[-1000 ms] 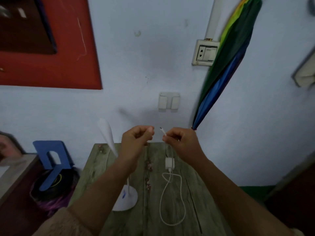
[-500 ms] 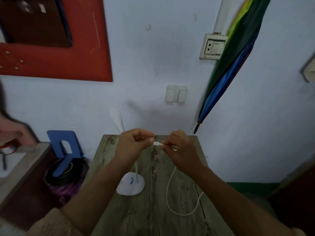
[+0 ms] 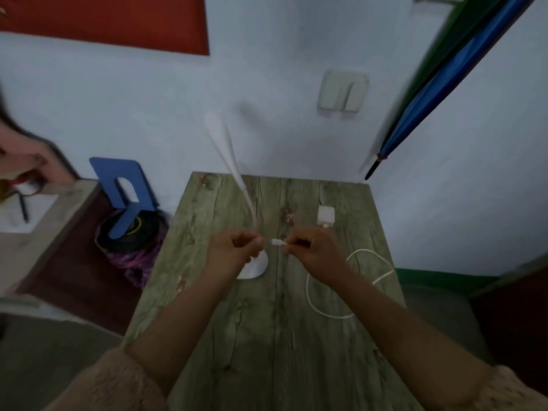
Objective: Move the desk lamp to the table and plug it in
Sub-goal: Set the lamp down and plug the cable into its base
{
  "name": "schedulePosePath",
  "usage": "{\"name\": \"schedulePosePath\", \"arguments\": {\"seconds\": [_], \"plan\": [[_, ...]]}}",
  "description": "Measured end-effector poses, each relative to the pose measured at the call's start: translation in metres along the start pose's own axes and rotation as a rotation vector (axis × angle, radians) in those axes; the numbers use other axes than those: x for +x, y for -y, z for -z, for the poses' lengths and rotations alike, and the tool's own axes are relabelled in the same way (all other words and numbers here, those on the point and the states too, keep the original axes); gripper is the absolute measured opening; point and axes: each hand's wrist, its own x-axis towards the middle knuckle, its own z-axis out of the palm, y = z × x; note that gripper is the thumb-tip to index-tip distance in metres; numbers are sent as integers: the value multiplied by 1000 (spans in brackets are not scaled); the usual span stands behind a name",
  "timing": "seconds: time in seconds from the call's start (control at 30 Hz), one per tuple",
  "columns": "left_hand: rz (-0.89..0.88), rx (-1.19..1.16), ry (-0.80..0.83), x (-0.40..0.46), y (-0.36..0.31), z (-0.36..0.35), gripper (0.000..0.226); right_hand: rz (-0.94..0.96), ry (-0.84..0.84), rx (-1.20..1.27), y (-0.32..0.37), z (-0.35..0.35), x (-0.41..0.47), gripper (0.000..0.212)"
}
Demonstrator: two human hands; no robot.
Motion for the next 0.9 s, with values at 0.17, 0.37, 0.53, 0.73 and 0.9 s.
{"name": "schedulePosePath", "arguments": {"seconds": [0.17, 0.37, 0.53, 0.73, 0.9], "plan": [[72, 103, -52, 14, 46, 6, 9, -89, 23, -1, -25, -29, -12, 9], [24, 286, -82, 41, 74, -4, 32, -167, -71, -12, -43, -53, -16, 3], [-66, 374, -7, 54, 93, -20, 23, -258, -125, -7, -57, -68, -16, 5], [-162, 351, -46, 60, 103, -26, 10, -340, -139, -1, -74, -83, -19, 8], [-98, 198, -80, 62, 108, -22, 21, -367, -161, 57, -73, -87, -17, 12]]}}
